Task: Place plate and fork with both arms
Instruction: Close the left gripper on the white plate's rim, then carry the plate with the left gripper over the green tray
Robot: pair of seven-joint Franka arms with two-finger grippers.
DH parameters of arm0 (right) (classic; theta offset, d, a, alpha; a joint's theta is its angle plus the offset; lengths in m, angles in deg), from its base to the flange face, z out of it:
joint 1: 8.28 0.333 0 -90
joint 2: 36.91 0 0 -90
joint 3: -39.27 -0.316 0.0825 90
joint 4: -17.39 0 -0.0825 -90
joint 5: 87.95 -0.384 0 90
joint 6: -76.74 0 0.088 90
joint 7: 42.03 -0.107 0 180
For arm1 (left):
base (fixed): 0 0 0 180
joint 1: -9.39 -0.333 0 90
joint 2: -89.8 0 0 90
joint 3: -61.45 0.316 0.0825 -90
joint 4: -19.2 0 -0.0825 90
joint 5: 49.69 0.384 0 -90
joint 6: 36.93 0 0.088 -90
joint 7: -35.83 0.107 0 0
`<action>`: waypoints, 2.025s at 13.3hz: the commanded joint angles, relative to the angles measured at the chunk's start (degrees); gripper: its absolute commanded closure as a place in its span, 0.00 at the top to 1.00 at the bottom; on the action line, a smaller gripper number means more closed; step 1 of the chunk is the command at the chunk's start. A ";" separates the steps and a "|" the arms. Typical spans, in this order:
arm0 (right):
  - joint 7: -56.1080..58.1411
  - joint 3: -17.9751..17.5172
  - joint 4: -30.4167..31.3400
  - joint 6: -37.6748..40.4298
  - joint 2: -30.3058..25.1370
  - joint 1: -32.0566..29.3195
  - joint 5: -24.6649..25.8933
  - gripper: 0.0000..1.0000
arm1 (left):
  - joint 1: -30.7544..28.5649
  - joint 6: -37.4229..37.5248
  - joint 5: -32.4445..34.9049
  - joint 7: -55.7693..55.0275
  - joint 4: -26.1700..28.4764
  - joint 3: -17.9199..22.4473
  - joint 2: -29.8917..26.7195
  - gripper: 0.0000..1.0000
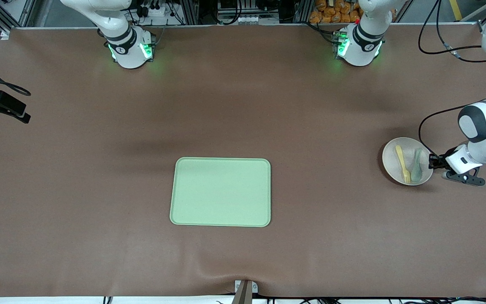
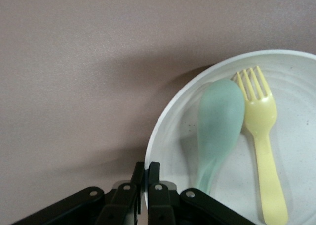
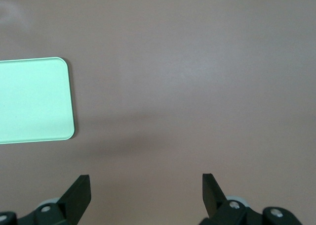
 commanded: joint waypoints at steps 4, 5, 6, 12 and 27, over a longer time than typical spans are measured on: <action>0.01 0.05 -0.33 0.18 -0.14 -0.29 -0.98 1.00 | -0.14 -0.04 0.82 -0.79 -0.49 -1.29 -2.05 0.00; 0.01 0.05 -0.33 0.18 -0.14 -0.29 -0.98 1.00 | -0.22 0.83 0.56 -0.88 -1.02 -2.08 -2.14 0.00; 0.01 0.14 -0.33 0.18 -0.14 -0.29 -0.98 1.00 | -0.31 1.88 -0.14 -0.88 -1.28 -2.79 -2.40 0.00; 0.19 0.14 -0.33 0.18 -0.14 -0.20 -0.98 1.00 | -0.23 5.84 -8.83 -1.05 -4.62 -6.92 -2.49 0.00; 0.63 0.14 -0.41 -1.75 -0.14 -0.12 -0.80 1.00 | 20.33 17.89 -17.11 -31.61 -23.16 -8.42 4.01 0.00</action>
